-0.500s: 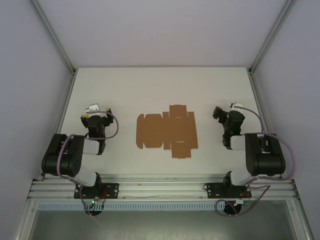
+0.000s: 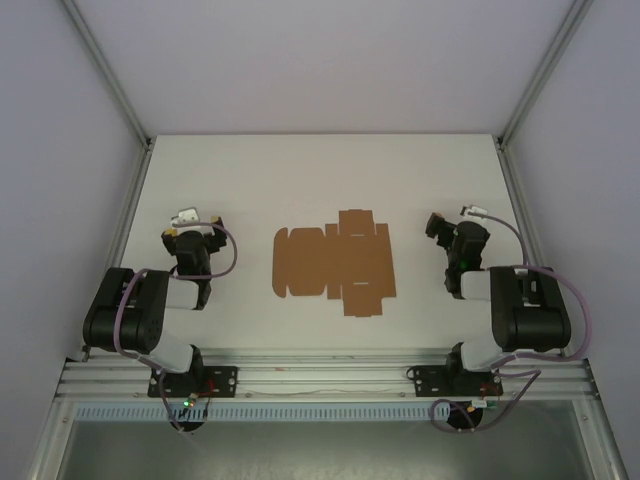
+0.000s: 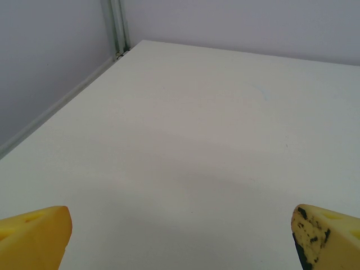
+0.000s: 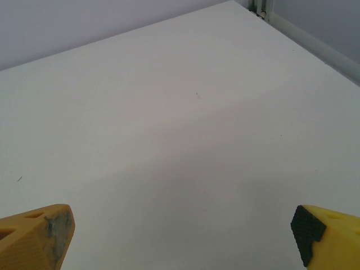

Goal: Assemble paper box

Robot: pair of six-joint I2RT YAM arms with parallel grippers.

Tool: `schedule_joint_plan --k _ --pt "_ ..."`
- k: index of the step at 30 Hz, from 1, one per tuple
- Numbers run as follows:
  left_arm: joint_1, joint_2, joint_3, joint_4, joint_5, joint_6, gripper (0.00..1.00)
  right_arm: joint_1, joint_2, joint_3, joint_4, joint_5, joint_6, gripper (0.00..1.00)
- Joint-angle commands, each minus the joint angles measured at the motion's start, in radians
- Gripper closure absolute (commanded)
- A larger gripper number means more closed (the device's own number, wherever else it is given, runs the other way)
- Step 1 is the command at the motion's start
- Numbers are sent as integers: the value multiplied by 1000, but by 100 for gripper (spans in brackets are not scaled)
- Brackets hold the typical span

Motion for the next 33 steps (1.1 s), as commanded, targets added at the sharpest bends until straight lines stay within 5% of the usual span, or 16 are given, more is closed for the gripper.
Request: schedule_joint_plan --k 1,11,16,20,24,33 --pt "-1 -8 12 6 13 2 0 0 -12 7 0 -3 10 0" --pt "-1 -21 21 9 10 15 0 0 -38 12 -18 14 16 0" --pt "-1 -268 159 -453 2 -72 0 0 -267 169 -454 42 69 0" --pt "-6 -379 259 -752 165 -270 0 65 -342 317 -798 58 176 1" --pt "-55 -364 287 -863 371 -427 0 160 -334 411 -1098 28 343 11" --pt "-266 -146 437 -1126 476 -477 0 356 -45 515 -1168 -198 433 43"
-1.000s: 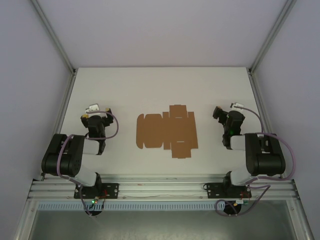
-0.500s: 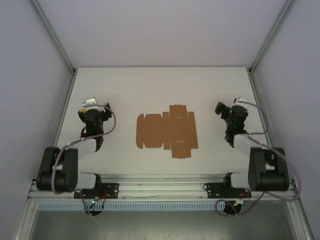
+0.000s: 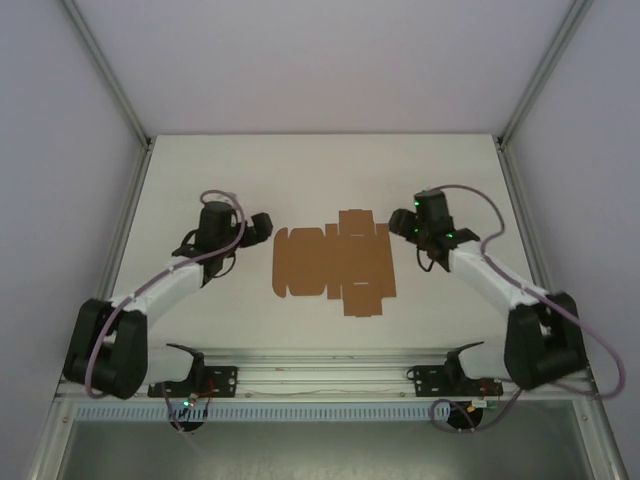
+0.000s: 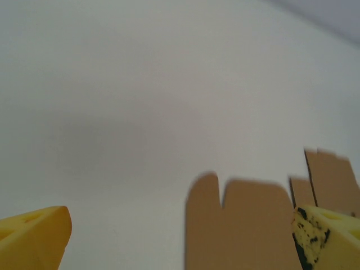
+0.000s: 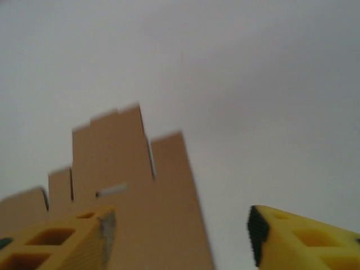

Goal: Assemble paper box

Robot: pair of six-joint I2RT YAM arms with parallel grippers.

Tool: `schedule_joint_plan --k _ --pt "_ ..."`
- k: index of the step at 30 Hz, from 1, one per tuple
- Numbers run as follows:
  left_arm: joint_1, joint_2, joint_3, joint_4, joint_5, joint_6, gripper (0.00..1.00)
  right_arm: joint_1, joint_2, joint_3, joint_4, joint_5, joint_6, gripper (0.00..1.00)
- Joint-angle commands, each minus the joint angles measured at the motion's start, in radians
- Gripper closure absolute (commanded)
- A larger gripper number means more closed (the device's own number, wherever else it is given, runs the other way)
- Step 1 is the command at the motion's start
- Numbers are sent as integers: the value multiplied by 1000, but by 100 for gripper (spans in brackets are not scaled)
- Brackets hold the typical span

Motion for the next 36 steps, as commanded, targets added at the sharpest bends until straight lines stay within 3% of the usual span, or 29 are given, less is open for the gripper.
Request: schedule_joint_plan --k 1,8,12,22,31,36 --pt "-31 62 54 -141 84 -44 0 17 120 70 -91 -94 47 45" --pt "-44 173 88 -159 109 -53 0 36 311 139 -66 -152 43 66" --pt "-53 218 91 -150 134 -58 2 36 356 128 -64 -130 53 70" --pt "-64 291 73 -60 293 -66 10 37 446 28 -24 -100 118 74" --pt "-68 337 46 175 564 -145 19 37 457 -17 35 -144 114 74" --pt "-69 286 54 218 599 -150 22 37 472 -29 57 -160 108 74"
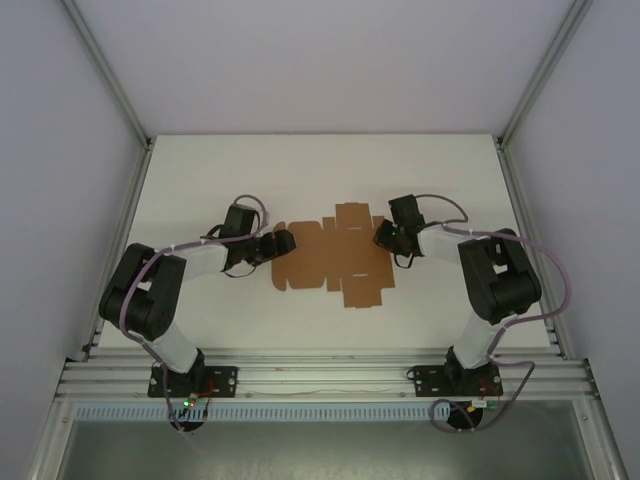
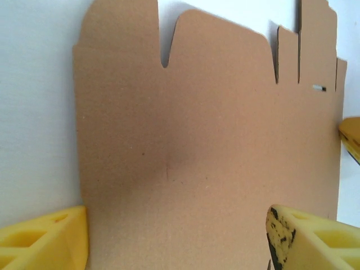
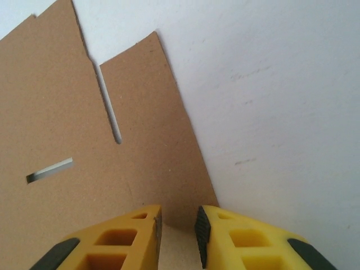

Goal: Assemble paper box

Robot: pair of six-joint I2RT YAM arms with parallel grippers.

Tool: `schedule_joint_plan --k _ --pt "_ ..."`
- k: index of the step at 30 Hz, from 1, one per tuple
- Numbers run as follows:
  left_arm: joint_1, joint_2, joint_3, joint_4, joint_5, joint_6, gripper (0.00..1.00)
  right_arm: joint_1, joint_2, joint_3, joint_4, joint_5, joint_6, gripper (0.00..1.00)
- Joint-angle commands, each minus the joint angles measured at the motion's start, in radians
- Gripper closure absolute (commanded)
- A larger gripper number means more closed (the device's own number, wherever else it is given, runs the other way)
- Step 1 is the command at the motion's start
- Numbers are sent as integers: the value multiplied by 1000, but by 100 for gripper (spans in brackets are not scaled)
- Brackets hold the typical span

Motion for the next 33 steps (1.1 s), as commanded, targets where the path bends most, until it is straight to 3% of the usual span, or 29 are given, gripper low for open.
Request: schedule_joint_plan --k 1,7,12,16,20,24,33 --pt "-36 -39 0 163 206 -35 22 17 101 -77 -127 -40 9 74" --pt "-45 -141 3 202 207 -55 25 18 95 -100 -99 -28 8 74" --pt "-99 -150 92 -32 38 77 33 18 82 -112 -69 -35 -4 74" --pt "-146 -123 169 -131 -32 113 42 20 74 -112 -69 -23 -19 74" --pt "-223 -80 293 -306 -216 167 52 27 66 -117 -66 -10 -23 73" --pt "-279 -5 409 -442 -330 186 59 40 61 -117 -68 13 -26 73" --pt "-310 25 498 -557 -471 192 82 42 -36 -99 -111 91 -25 65"
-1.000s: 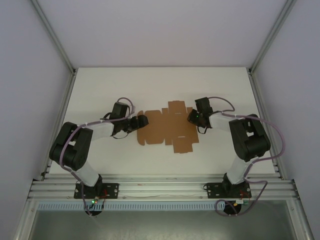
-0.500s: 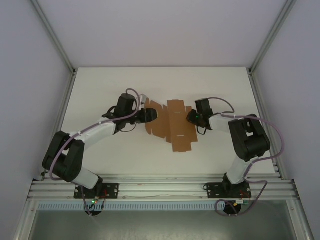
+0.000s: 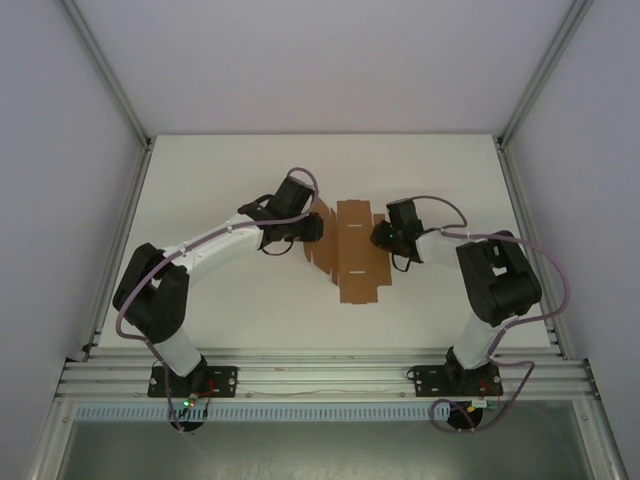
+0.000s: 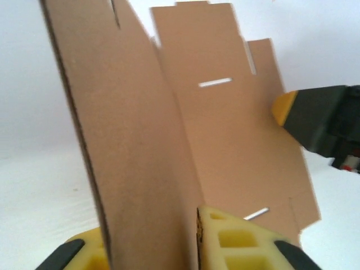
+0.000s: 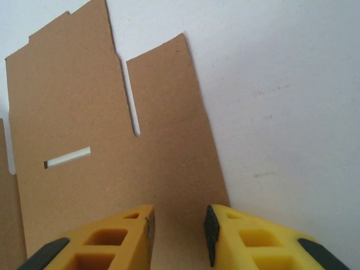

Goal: Assemble paper box

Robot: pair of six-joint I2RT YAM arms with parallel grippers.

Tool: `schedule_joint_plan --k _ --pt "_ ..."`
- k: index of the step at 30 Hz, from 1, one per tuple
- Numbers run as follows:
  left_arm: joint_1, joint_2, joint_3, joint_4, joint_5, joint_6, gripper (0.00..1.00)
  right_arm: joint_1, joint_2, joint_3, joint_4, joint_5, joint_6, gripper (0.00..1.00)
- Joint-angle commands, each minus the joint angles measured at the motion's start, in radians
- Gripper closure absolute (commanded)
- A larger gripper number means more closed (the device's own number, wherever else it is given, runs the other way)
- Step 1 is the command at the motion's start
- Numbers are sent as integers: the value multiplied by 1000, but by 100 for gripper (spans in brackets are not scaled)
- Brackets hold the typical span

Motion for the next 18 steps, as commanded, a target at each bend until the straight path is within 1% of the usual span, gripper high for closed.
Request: schedule_joint_plan --k 1,4,6,7,9,10,11,13,14,15,18 --pt "-7 -23 13 -79 -96 19 84 12 -32 -32 -234 55 -11 62" --pt "-7 -87 -24 -34 -95 22 92 8 -130 -5 -296 97 -46 52" --pt "-6 -150 -65 23 -69 35 95 -3 -209 10 -331 101 -84 47" --pt "-6 -186 -91 61 -48 48 95 -13 -246 19 -354 96 -105 46" --pt "-1 -270 -157 159 3 62 97 -50 -333 9 -378 47 -134 37" --pt "5 -314 -194 217 38 63 98 -79 -375 -6 -366 -5 -141 33" --pt "14 -366 -240 284 83 60 98 -118 -420 -33 -331 -106 -156 27" --pt "33 -454 -314 400 167 46 98 -191 -494 -88 -232 -305 -171 10" --pt "44 -499 -347 451 202 31 98 -224 -526 -116 -174 -394 -176 4" --pt "55 -536 -368 484 227 19 98 -243 -548 -137 -127 -457 -180 1" --pt "80 -629 -402 526 266 -22 98 -263 -606 -160 -62 -609 -226 2"
